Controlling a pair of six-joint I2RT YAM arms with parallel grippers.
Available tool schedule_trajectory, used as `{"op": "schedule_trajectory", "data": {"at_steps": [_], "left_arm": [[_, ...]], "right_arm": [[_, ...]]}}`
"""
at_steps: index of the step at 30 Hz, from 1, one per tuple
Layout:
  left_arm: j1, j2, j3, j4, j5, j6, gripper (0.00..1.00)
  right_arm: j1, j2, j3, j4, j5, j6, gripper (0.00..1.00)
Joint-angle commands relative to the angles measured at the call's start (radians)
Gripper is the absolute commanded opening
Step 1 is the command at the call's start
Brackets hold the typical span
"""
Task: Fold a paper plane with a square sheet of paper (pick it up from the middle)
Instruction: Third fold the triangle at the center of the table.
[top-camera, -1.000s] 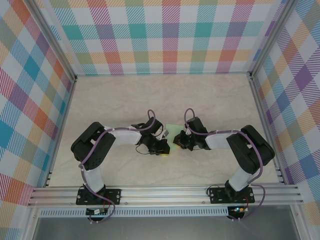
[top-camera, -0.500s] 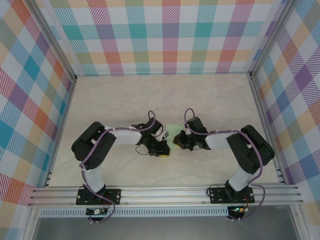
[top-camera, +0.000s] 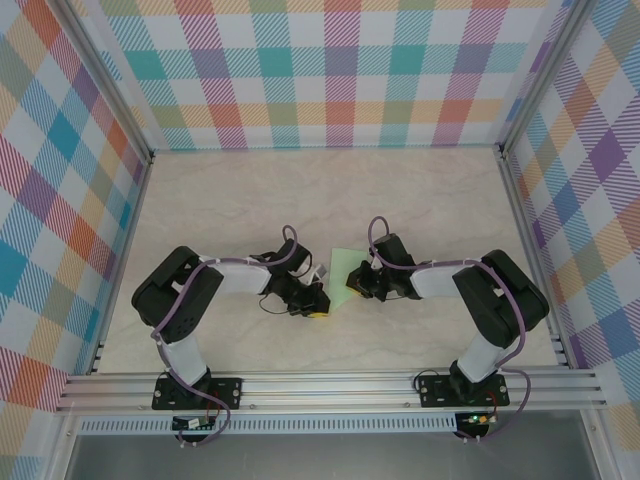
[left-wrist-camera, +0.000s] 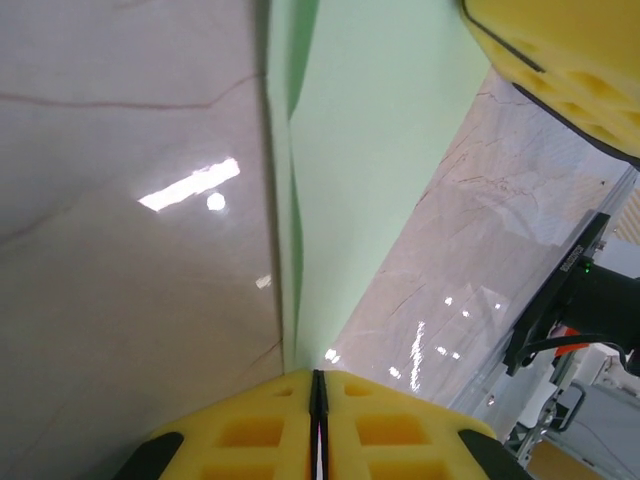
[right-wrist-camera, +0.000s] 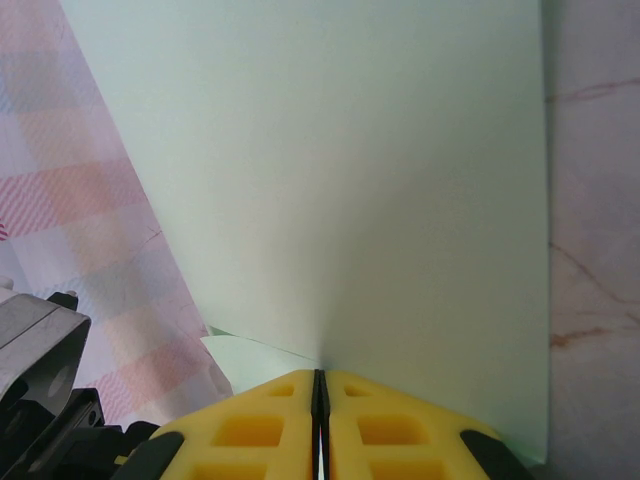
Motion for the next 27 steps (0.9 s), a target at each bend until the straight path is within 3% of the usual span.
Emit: {"op": "schedule_trajectory", "data": {"at_steps": [1, 8, 19, 27], "left_arm": [[0.022, -0.042, -0.004, -0.037, 0.025, -0.016, 0.11], [0.022, -0.077, 0.086, -0.027, 0.025, -0.025, 0.13], [0.020, 0.093, 0.148, 0.008, 0.001, -0.038, 0.13], [0.020, 0.102, 0.147, -0.109, -0.131, 0.010, 0.10]], "right_arm": [[-0.004, 0.039, 0.005, -0.068, 0.020, -0.024, 0.11], [-0.003, 0.027, 0.018, -0.077, 0.022, -0.021, 0.12], [-0.006, -0.001, 0.040, -0.052, -0.032, -0.004, 0.13], [-0.006, -0.112, 0.084, -0.175, 0.005, -0.052, 0.14]]}}
